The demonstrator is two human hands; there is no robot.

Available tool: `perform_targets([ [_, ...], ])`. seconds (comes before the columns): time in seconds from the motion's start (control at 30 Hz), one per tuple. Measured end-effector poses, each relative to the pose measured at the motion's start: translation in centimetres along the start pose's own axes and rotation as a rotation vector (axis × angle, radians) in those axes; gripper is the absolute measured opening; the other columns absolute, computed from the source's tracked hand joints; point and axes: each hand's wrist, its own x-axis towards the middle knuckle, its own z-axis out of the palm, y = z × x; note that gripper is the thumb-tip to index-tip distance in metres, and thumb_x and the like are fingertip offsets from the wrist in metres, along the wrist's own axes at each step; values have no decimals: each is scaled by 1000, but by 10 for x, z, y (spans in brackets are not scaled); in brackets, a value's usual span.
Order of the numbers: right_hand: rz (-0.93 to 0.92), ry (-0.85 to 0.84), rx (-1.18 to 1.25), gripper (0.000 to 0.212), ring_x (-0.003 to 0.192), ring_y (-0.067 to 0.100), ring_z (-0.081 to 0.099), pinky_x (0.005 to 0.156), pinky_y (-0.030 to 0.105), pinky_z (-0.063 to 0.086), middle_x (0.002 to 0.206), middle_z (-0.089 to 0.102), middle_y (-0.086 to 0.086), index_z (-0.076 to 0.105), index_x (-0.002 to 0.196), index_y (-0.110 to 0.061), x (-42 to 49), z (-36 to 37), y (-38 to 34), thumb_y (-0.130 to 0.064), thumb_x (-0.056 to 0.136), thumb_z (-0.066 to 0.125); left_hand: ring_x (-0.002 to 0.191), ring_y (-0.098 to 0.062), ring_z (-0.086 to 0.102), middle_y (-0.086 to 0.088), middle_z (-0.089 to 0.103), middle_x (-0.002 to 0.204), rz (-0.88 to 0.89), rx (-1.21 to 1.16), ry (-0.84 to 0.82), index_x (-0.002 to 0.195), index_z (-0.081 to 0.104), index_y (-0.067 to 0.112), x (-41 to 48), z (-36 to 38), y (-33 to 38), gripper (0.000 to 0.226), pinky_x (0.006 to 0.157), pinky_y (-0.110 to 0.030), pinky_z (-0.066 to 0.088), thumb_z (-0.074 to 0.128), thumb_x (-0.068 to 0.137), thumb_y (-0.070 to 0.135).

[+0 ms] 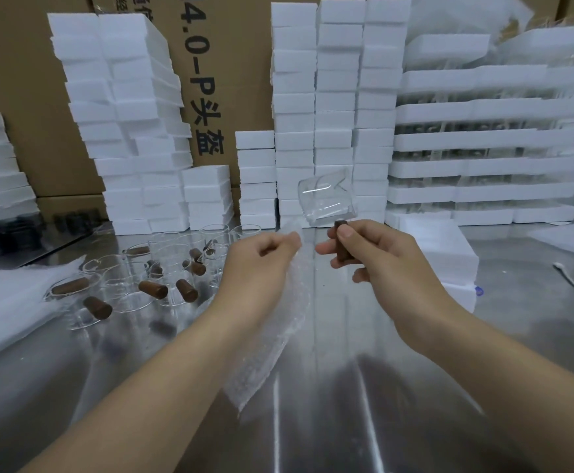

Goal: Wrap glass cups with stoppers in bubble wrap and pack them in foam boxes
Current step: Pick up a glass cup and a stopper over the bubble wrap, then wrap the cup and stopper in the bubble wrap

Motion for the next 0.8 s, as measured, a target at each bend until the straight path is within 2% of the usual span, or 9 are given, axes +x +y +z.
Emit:
perform_targets([
  [0.07, -21, -26, -7, 20, 85, 6, 71, 78, 30, 43, 101, 81, -10, 73, 108, -22, -2, 2, 0, -34, 106, 57, 52, 0, 49, 9, 58, 68, -7, -15, -54, 92, 83, 23, -3, -1, 6, 22, 68, -27, 44, 70, 103, 37],
  [0.17, -72, -24, -6, 19, 86, 5, 70, 77, 30, 43, 102, 81, -10, 72, 108, -25, -4, 2, -1, -35, 107, 57, 65, 13, 61, 19, 74, 78, 32, -28, -107, 88, 83, 31, -5, -1, 11, 19, 73, -23, 48, 71, 102, 35],
  [0.27, -120, 16, -1, 17, 87, 7, 70, 77, 30, 45, 102, 80, -10, 70, 109, -27, -4, 1, -4, -36, 108, 56, 65, 11, 60, 19, 72, 76, 43, -74, -116, 86, 84, 34, -4, 0, 10, 15, 61, -13, 51, 77, 99, 35],
  [0.33, -140, 39, 13, 17, 85, 6, 70, 76, 29, 45, 102, 80, -11, 70, 111, -26, -4, 1, -6, -35, 108, 56, 63, 9, 58, 18, 69, 73, 25, -110, -129, 82, 84, 37, -3, -2, 8, 13, 53, -12, 47, 83, 94, 34],
  [0.43, -164, 46, 22, 16, 81, 5, 69, 74, 28, 45, 102, 80, -10, 69, 111, -24, -5, 1, -8, -34, 108, 56, 74, -1, 62, 13, 70, 81, -51, -162, -165, 88, 85, 29, -2, -2, 7, 6, 57, -17, 51, 89, 87, 34],
  [0.53, -194, 19, -2, 15, 77, 8, 70, 69, 21, 49, 103, 80, -9, 68, 111, -23, -6, 1, -9, -30, 109, 54, 73, -11, 62, 6, 70, 81, -146, -237, -220, 93, 85, 23, -3, -2, 7, 24, 60, -26, 51, 94, 75, 35],
  [0.63, -193, -2, -37, 16, 76, 13, 71, 65, 16, 50, 104, 80, -9, 67, 110, -22, -7, 2, -9, -28, 110, 53, 62, -10, 66, 4, 71, 77, -231, -356, -317, 105, 82, 17, -4, -3, 10, 47, 57, -27, 55, 94, 61, 33],
  [0.7, -162, 8, -64, 16, 78, 16, 73, 68, 24, 51, 104, 79, -10, 65, 110, -23, -7, 2, -7, -29, 110, 51, 64, -11, 69, 3, 74, 81, -291, -405, -358, 117, 79, 12, -4, -4, 12, 52, 61, -29, 59, 91, 70, 28],
  [0.8, -122, 32, -46, 16, 78, 17, 75, 70, 30, 52, 102, 79, -9, 65, 111, -22, -6, 2, -5, -30, 110, 51, 64, -12, 72, -1, 77, 85, -414, -473, -347, 111, 78, 13, -4, -6, 13, 28, 58, -31, 62, 85, 85, 21],
])
